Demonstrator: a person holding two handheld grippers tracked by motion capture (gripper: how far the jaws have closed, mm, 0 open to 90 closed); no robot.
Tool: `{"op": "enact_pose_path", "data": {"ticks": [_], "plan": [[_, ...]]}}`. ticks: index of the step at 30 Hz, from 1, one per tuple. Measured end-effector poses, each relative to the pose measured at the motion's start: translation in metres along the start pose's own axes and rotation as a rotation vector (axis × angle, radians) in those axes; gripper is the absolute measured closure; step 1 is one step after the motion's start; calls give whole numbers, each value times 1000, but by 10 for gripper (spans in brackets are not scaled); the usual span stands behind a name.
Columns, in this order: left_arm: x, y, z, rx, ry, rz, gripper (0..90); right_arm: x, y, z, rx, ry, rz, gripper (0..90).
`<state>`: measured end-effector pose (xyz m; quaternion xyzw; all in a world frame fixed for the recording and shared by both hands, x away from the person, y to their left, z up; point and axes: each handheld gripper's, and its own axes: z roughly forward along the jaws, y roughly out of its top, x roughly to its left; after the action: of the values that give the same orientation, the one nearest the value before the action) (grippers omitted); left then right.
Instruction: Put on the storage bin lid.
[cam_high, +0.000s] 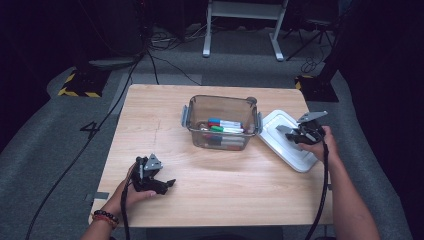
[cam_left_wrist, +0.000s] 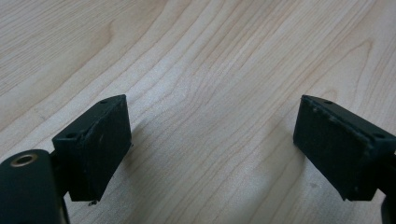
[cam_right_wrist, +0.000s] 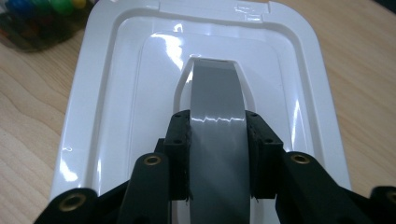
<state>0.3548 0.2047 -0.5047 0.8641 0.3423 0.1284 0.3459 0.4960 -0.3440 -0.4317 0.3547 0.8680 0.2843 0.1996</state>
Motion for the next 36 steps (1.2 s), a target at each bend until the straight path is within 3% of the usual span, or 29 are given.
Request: {"op": "enact_pose_path", "data": {"ticks": [1, 3, 8, 16, 21, 22, 26, 31, 36], "plan": [[0, 0, 0, 0, 0, 0, 117, 0, 0, 0, 0, 0, 0, 672], [0, 0, 0, 0, 0, 0, 117, -8, 2, -18, -36, -29, 6, 672], [0, 0, 0, 0, 0, 0, 117, -17, 15, -50, -128, -36, 8, 672], [0, 0, 0, 0, 0, 0, 116, -10, 57, -77, -252, -4, -76, 672], [0, 0, 0, 0, 0, 0, 117, 2, 83, -76, -277, 24, -129, 672], [0, 0, 0, 0, -1, -1, 117, 11, 99, -70, -282, 47, -170, 672], [0, 0, 0, 0, 0, 0, 117, 28, 122, -58, -266, 80, -239, 672], [0, 0, 0, 0, 0, 1, 117, 42, 144, -46, -266, 137, -278, 672], [-1, -1, -1, 0, 3, -3, 118, 63, 172, -23, -218, 171, -355, 673]]}}
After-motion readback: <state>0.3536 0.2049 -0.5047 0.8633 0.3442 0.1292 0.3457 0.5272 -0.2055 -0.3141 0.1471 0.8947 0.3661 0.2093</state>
